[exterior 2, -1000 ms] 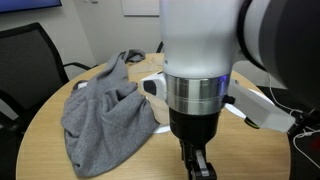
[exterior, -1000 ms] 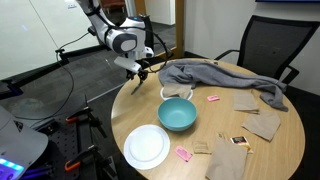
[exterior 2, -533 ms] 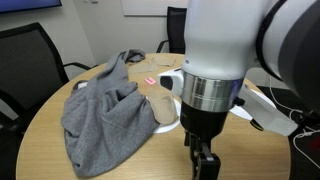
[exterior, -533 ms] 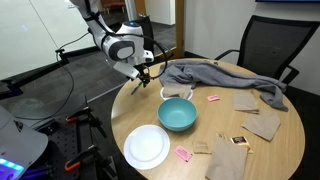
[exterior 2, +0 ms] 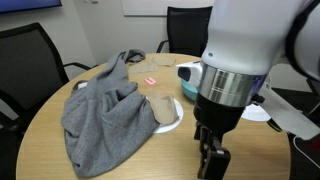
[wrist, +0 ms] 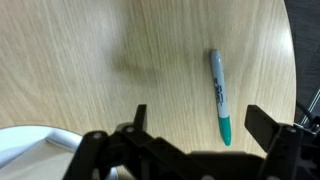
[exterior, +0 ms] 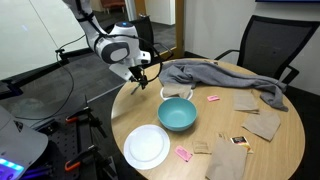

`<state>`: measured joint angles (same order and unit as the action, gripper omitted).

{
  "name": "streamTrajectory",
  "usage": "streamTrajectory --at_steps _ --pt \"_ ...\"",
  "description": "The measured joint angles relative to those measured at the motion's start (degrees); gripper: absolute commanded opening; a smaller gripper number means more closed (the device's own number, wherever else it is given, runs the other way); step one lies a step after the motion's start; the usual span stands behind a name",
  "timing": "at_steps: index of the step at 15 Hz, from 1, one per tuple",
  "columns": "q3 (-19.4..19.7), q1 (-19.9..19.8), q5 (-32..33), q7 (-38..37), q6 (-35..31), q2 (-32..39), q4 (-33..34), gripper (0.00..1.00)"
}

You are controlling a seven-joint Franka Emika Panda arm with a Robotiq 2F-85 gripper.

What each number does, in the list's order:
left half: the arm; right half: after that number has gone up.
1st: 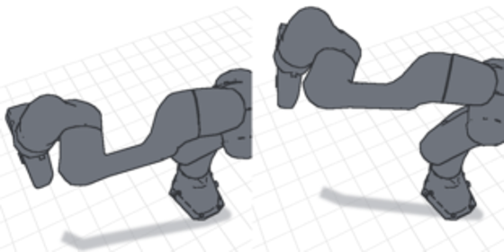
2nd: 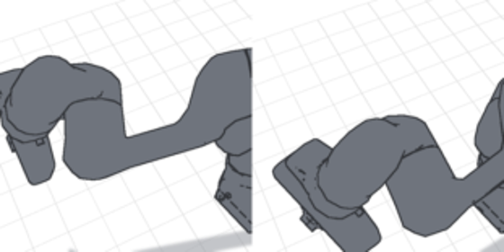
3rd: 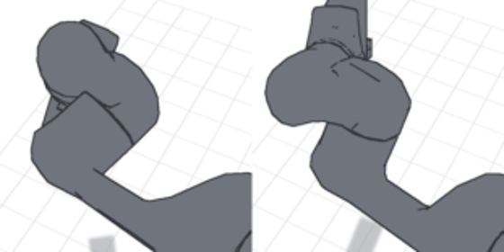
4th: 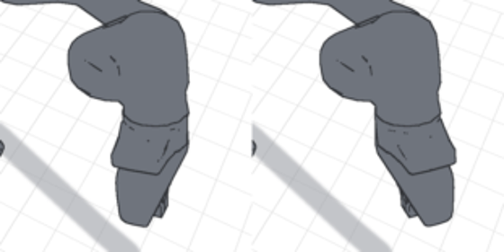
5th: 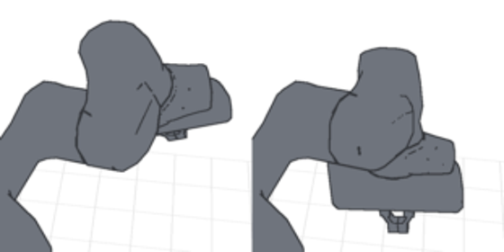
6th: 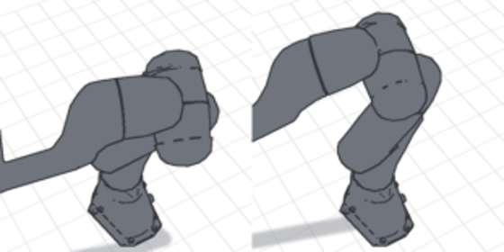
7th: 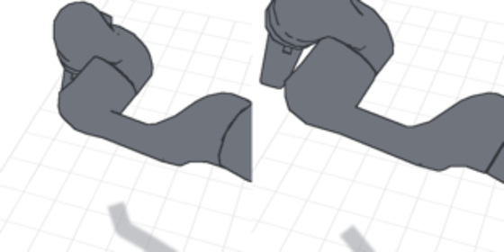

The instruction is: Remove the marker from the bowl and put it on the table

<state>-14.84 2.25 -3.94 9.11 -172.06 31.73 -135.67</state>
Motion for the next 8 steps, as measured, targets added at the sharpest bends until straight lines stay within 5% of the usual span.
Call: streamTrajectory --at_steps 8 --pt "4.4 5.0 0.2 -8.6 -2.4 -11.2 -10.6 1.00"
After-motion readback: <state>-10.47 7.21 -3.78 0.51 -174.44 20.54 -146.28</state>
